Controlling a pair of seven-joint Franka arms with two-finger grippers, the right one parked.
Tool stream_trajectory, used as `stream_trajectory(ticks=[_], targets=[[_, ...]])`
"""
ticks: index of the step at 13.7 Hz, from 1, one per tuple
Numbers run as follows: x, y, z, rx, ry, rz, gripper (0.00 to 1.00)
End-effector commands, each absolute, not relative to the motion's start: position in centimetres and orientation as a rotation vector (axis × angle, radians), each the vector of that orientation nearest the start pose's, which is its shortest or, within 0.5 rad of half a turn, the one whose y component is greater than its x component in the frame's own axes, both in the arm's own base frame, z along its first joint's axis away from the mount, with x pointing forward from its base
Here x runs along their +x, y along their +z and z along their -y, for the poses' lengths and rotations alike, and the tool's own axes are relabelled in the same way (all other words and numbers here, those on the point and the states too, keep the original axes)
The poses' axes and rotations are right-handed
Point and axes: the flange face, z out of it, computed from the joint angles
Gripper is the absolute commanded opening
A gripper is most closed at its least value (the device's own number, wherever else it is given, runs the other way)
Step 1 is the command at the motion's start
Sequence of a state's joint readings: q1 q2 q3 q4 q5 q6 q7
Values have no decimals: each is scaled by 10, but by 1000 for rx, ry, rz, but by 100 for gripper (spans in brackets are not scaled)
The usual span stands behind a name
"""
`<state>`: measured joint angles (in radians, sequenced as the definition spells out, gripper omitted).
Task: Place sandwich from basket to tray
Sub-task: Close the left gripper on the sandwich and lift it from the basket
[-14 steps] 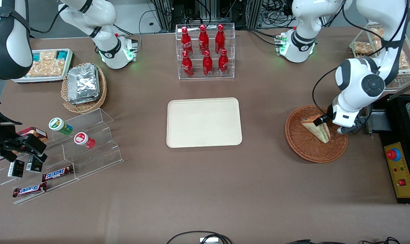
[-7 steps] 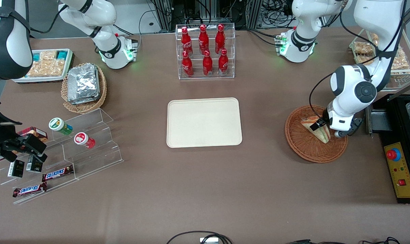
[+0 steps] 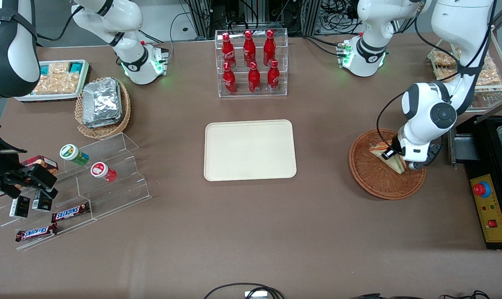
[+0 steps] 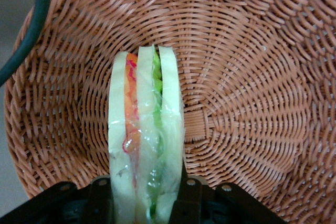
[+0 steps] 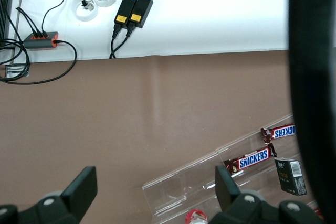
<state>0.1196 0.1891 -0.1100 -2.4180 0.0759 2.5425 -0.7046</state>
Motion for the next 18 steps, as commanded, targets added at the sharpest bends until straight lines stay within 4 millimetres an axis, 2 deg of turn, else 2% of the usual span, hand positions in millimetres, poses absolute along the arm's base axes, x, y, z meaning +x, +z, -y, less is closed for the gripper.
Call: stream_trajectory(ticks=[1, 5, 9, 11, 15, 18], targets=[[499, 261, 3, -2912, 74, 974, 0], [526, 331, 48, -2910, 103, 834, 0], [541, 381, 127, -2966, 85, 642, 0], [535, 389, 160, -2991, 70, 557, 0], [523, 396, 212, -3037, 53, 392, 0], [507, 399, 279, -3085, 29, 188, 0]])
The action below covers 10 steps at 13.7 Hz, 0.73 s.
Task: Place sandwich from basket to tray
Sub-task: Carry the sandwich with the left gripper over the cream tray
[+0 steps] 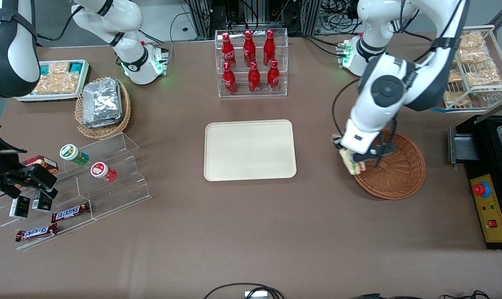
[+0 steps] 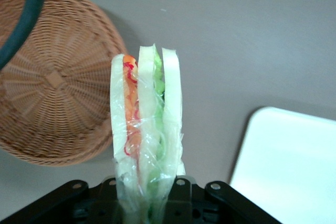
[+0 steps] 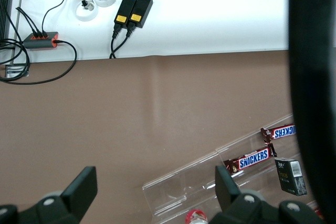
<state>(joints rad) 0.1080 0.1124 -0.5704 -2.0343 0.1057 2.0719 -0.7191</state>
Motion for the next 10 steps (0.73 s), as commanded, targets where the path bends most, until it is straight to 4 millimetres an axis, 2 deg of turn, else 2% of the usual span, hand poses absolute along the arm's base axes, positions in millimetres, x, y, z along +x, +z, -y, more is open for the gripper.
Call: stream_trajectory(ticks=[1, 3, 5, 8, 10], targets=[[500, 395, 298, -3068, 5, 105, 0], [483, 383, 337, -3080, -39, -46, 0], [470, 362, 369, -3093, -57, -178, 0], [448, 319, 403, -3054, -1, -331, 0], [444, 293, 415, -3077, 59, -355, 0]])
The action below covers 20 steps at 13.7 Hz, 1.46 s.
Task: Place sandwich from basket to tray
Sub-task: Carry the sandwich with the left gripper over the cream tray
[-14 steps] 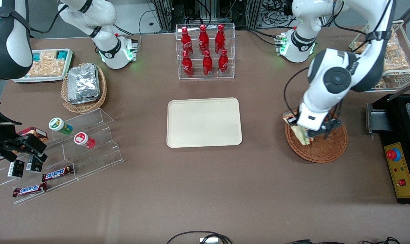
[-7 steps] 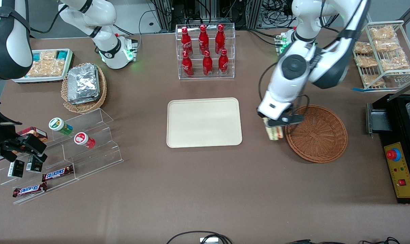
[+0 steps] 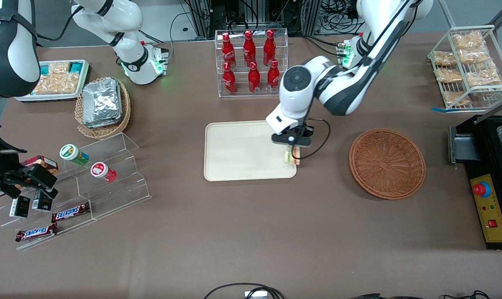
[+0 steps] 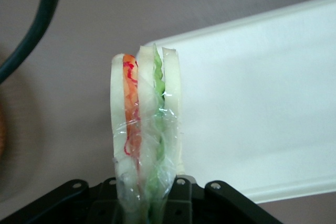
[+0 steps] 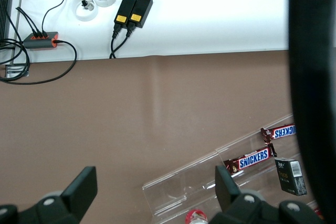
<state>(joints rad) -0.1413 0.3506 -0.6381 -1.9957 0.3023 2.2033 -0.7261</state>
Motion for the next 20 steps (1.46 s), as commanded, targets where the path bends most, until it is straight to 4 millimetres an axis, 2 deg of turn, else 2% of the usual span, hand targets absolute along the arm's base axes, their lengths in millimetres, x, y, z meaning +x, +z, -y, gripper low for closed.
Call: stream_trajectory(ticks=[1, 4, 8, 10, 11, 13, 15, 16, 17, 19, 20], targets=[[438, 284, 429, -3092, 75, -379, 0], [440, 253, 445, -3117, 160, -324, 0], [437, 231, 447, -3104, 205, -315, 0], [418, 225, 464, -3088, 211, -376, 0], [416, 222, 465, -3085, 219, -375, 0], [414, 217, 465, -3081, 234, -375, 6], [413, 212, 464, -3078, 248, -354, 24], [412, 211, 464, -3077, 251, -329, 30], [412, 211, 464, -3079, 251, -309, 53], [414, 211, 463, -3080, 247, -279, 93], [415, 212, 463, -3083, 246, -253, 99]])
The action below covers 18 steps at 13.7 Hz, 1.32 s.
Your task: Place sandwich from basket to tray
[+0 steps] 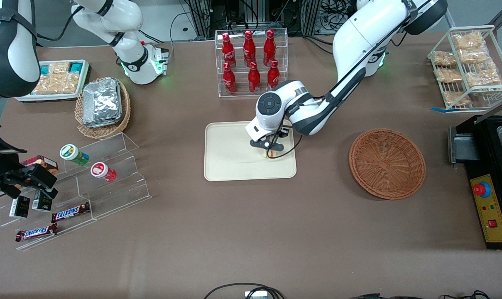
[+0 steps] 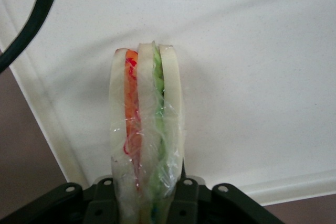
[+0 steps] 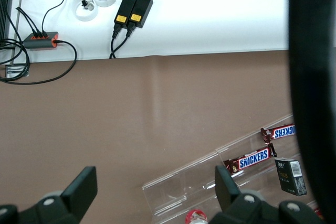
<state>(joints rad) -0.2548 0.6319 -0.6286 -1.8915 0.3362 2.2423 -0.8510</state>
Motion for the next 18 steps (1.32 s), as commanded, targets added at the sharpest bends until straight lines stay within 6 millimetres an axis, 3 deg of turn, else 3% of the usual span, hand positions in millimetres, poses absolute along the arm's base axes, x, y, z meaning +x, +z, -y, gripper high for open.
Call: stream_trajectory(ticks=[1, 4, 8, 10, 13, 16, 18], targets=[[419, 216, 463, -3090, 236, -215, 99], [445, 239, 462, -3097, 198, -136, 100], [493, 279, 441, -3070, 122, 110, 100], [517, 302, 417, -3044, 72, 202, 100], [554, 344, 360, -3017, 24, 330, 100], [573, 389, 313, -2988, -32, 461, 100], [581, 404, 290, -2970, -48, 513, 100]])
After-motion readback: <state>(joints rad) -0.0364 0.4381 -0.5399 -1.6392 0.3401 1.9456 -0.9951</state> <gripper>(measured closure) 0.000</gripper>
